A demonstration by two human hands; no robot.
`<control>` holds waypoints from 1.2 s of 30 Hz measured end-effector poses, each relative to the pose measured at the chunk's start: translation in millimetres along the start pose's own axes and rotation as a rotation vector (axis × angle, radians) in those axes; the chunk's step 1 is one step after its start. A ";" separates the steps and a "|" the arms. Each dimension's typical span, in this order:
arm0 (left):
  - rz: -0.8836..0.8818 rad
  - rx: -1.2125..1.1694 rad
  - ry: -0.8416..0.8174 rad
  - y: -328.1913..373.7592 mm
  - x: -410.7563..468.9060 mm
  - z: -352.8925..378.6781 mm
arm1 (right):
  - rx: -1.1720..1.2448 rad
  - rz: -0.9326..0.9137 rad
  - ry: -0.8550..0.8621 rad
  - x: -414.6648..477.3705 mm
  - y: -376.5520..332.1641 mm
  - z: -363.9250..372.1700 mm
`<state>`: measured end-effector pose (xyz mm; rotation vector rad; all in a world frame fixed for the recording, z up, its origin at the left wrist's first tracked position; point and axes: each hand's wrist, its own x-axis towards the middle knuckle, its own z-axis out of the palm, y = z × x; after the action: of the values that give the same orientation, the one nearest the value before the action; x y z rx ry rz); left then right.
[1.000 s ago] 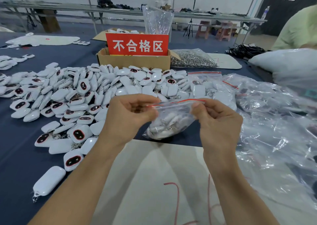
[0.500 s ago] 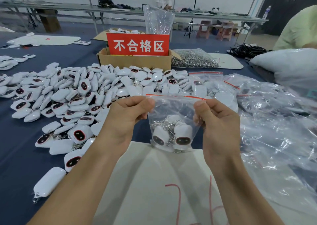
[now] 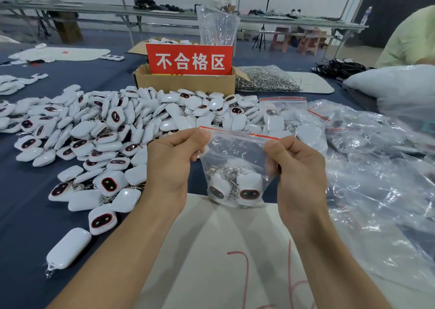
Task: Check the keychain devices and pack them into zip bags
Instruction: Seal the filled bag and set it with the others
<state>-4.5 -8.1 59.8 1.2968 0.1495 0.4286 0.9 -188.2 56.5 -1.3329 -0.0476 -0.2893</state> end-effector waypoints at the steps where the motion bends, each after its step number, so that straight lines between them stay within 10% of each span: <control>1: 0.010 0.011 -0.002 -0.6 -0.6 0.7 | 0.020 0.012 0.001 0.2 0.2 -0.1; 36: -0.090 0.036 -0.112 1.4 -20.1 16.1 | 0.056 0.007 -0.135 -14.2 -3.9 15.9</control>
<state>-17.6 -30.1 63.0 1.3404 0.1216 0.2769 -11.7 -171.2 61.2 -1.2948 -0.1635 -0.1899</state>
